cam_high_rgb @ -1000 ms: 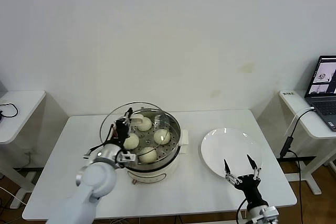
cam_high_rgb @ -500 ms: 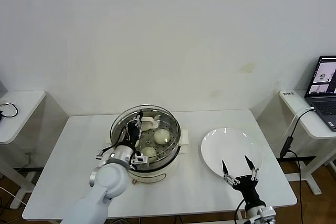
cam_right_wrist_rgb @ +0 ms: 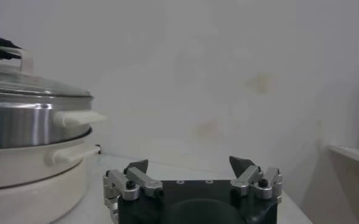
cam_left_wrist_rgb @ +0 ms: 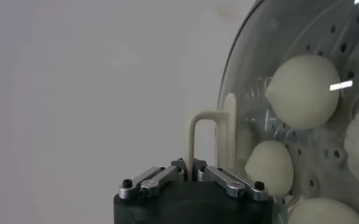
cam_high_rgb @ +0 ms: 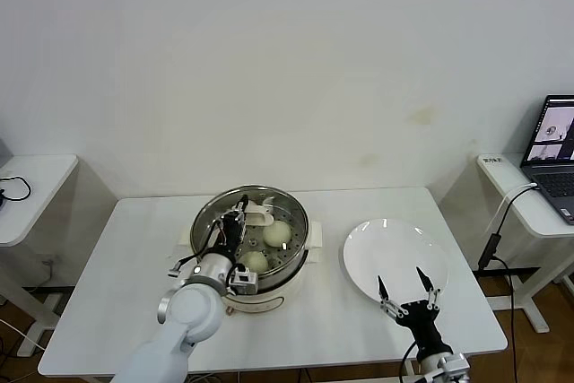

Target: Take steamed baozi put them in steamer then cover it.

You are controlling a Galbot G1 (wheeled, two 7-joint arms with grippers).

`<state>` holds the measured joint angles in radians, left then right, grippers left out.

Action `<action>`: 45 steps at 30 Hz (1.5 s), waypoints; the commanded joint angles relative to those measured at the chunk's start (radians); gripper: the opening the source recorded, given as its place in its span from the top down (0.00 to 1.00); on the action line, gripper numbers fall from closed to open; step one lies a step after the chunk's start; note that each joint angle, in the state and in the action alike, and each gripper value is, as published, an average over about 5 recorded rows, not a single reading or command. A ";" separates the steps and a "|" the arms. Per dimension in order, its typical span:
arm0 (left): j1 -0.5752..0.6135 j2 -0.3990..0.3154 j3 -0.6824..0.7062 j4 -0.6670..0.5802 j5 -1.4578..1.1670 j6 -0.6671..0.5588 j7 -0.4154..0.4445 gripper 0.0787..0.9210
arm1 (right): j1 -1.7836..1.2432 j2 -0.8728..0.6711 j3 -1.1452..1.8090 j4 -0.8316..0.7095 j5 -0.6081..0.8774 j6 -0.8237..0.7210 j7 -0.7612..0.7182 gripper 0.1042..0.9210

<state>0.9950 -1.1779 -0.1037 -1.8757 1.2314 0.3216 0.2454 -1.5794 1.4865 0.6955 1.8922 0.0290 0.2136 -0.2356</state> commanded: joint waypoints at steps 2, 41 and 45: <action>-0.004 -0.007 0.002 0.010 0.008 -0.001 0.000 0.92 | 0.001 -0.001 0.000 -0.004 0.000 0.002 0.000 0.12; 0.550 0.096 -0.262 -0.482 -0.261 -0.151 -0.195 0.12 | -0.008 -0.017 -0.018 -0.009 -0.005 0.005 -0.005 0.12; 0.680 0.052 -0.348 -0.493 -0.575 -0.204 -0.304 0.12 | -0.006 -0.014 -0.029 -0.011 -0.006 0.005 -0.005 0.12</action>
<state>1.3237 -1.1041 -0.2695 -2.1889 1.0849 0.2154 0.1152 -1.5868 1.4721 0.6758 1.8836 0.0237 0.2181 -0.2403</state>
